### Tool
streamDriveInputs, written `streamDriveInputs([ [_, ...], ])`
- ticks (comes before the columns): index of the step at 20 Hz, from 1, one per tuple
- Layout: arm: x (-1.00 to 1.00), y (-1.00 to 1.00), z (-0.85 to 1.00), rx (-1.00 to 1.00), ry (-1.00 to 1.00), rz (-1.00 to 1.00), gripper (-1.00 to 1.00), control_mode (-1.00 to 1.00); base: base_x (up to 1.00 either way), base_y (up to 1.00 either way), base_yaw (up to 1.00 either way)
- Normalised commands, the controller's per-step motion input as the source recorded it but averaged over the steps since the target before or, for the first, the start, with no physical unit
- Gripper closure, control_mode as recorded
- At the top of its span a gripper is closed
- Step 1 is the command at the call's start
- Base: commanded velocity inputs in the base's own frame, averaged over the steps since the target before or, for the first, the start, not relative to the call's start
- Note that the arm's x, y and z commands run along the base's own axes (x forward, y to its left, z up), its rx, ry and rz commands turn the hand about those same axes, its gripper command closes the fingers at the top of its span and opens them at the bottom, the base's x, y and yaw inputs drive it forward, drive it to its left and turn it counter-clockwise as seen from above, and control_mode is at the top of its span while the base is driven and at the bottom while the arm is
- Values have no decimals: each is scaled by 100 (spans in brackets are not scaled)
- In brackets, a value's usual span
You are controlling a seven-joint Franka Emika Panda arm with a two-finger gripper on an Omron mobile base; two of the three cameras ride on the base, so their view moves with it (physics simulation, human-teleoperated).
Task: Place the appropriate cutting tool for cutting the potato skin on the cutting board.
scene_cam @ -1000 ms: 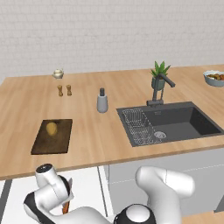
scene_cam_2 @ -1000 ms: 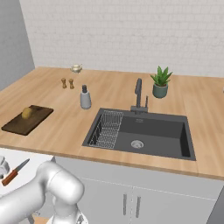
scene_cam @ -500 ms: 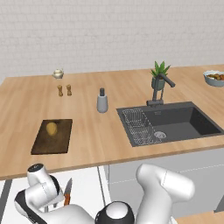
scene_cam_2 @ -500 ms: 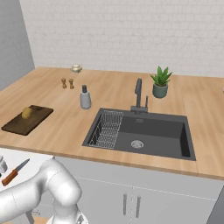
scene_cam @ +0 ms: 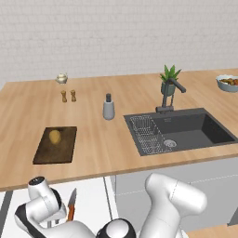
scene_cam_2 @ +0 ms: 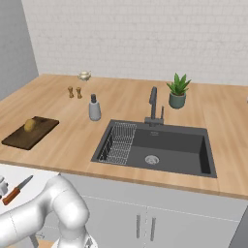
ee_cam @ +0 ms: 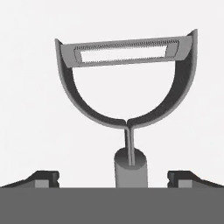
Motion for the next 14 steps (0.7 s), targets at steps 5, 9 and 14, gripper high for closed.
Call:
streamDriveInputs([
  [5, -28, 0, -43, 0, -1, -16, -100, -100, 0, 0, 0],
  [9, -68, 0, -60, 0, -2, -16, 100, -100, 0, 0, 0],
  [14, -33, -3, -56, 0, -13, -10, 100, -100, 0, 0, 0],
])
